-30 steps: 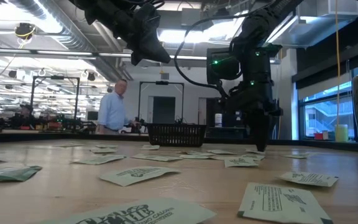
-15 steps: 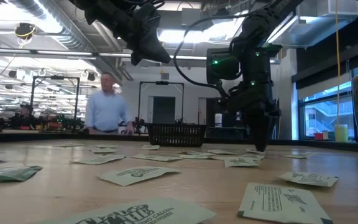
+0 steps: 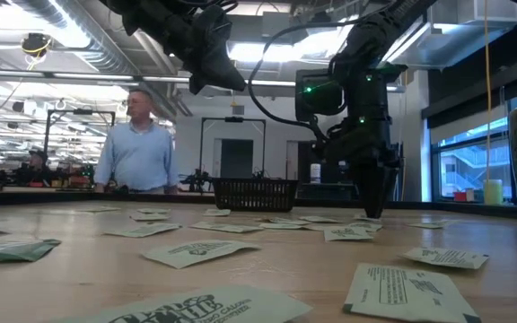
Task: Pick and place Stevia / Truvia into bins
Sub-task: Put the white stevia packet into the black bin
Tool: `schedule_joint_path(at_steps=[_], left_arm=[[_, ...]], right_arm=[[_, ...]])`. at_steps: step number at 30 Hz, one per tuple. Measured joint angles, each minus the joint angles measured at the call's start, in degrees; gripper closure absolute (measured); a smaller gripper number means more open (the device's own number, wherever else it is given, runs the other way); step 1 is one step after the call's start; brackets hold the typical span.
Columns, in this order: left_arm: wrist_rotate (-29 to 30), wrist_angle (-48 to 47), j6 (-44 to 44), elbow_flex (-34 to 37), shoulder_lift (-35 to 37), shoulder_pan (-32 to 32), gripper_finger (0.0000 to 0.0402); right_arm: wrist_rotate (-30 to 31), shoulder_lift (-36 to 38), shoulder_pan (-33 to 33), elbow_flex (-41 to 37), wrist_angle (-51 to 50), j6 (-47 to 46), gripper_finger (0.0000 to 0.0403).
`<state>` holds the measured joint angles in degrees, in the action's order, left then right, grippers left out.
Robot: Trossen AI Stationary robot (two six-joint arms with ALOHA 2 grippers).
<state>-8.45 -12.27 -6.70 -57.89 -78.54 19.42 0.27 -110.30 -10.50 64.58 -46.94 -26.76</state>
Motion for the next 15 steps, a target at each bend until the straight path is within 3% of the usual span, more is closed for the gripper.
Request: schedule_joint_path(at_steps=[11,15], left_arm=[[0.00,-0.01,0.02,0.00,0.00,0.00,0.0373],[0.00,-0.01,0.02,0.00,0.00,0.00,0.0373]], right_arm=[[0.55,0.23,-0.04,-0.07,0.09,-0.60,0.0394],[0.50,0.06,-0.04,1.01,-1.71,0.20,0.0394]])
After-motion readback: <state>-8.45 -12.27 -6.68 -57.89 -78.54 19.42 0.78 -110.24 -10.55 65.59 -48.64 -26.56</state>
